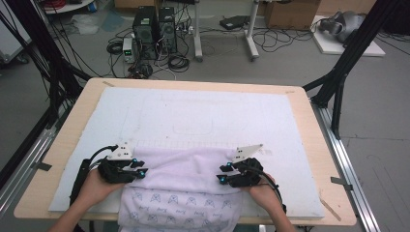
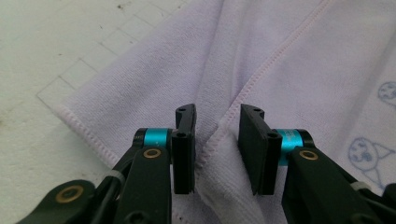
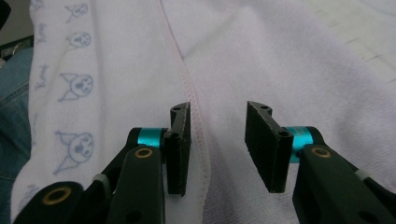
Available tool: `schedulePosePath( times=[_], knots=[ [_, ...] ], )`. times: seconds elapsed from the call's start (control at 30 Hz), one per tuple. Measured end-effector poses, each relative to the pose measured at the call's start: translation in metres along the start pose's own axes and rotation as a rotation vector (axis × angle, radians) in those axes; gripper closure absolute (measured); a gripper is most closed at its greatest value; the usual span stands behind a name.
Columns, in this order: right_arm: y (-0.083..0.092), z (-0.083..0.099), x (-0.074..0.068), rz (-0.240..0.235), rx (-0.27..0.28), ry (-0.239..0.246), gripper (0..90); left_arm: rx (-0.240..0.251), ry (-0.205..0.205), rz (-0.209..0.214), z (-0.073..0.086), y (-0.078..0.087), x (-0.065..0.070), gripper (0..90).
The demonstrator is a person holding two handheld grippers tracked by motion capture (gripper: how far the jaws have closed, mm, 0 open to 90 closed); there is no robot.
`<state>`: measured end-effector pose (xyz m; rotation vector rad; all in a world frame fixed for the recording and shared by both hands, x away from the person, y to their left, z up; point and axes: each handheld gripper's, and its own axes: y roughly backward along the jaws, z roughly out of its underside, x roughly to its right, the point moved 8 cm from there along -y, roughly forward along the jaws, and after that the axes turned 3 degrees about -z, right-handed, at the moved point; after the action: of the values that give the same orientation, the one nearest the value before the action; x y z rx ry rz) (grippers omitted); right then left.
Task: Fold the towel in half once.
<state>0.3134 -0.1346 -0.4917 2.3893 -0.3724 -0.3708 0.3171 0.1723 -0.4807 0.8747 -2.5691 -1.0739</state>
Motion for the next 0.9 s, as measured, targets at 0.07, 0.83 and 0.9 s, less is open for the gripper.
schedulePosePath(
  times=[0.07,0.83,0.9],
  knots=[
    [-0.004,0.002,-0.001,-0.007,-0.014,0.007,66.9,-0.003,0.006,0.001,0.0,-0.002,0.0,67.9],
    [0.012,-0.01,-0.026,-0.115,0.05,0.042,89.3,0.051,0.057,0.04,0.007,0.017,0.015,84.1],
    [0.015,-0.01,-0.03,-0.121,0.049,0.046,89.3,0.064,0.049,0.06,0.008,0.022,0.022,83.7]
  ],
)
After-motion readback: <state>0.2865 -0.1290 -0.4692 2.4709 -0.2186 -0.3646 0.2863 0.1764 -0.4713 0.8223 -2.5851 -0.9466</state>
